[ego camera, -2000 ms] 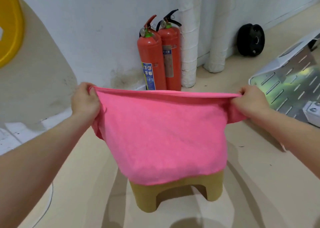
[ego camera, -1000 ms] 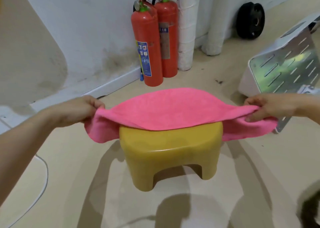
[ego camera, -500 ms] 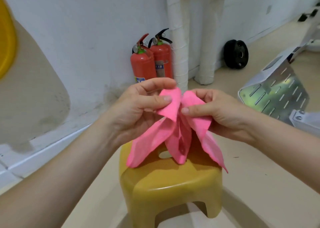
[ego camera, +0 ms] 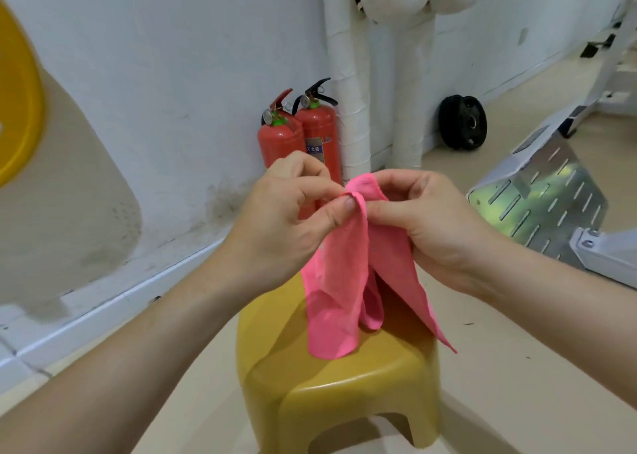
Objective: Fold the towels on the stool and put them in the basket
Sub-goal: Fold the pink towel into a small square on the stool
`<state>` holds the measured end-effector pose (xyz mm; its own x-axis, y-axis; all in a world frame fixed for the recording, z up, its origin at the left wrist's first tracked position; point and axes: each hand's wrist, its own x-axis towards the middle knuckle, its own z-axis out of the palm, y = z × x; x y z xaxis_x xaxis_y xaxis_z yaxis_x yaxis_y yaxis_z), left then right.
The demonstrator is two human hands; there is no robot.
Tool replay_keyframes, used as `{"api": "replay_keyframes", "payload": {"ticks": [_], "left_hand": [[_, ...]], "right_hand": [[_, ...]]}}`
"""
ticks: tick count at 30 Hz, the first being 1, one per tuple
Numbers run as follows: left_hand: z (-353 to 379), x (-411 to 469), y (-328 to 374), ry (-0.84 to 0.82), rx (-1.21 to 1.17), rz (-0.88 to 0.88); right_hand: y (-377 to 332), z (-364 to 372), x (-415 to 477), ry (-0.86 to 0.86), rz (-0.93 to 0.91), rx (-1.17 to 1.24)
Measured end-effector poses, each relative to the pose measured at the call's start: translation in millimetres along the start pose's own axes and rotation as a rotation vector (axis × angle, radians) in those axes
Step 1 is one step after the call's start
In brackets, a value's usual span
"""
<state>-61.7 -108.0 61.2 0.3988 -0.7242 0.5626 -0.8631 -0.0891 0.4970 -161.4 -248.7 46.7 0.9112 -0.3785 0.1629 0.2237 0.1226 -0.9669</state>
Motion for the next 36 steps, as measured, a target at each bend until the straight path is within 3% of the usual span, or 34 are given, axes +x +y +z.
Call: {"api": "replay_keyframes", "payload": {"ticks": [7,19,21,24,28,32,36], "left_hand": [[0,1,4,0.153,0.031,-0.017],[4,4,10,0.215,-0.076,-0.213],[1,7,11,0.161,-0.145,-0.243],[-15,13,6,-0.047,-0.241,-0.275],[-49,19,-1,-0.334,-0.355,-0.253],[-75,21,2,-0.402,-0.578,-0.126],[-85,19,15,-0.630,-0.568,-0.056]], "right_hand": [[-1,7,-5,0.014,-0.125,-0.155],[-10,7,-7,0.013,-0.202,-0.165],[-14,8,-5,0.030,-0.226,-0.222],[-31,6,4,0.132,-0.282,-0.207],[-63,-19,32,0.387,-0.376,-0.118],[-66,-69,57,0.695,-0.348,-0.164],[-40,-90,57,0.690,-0.277,-0.398]]}}
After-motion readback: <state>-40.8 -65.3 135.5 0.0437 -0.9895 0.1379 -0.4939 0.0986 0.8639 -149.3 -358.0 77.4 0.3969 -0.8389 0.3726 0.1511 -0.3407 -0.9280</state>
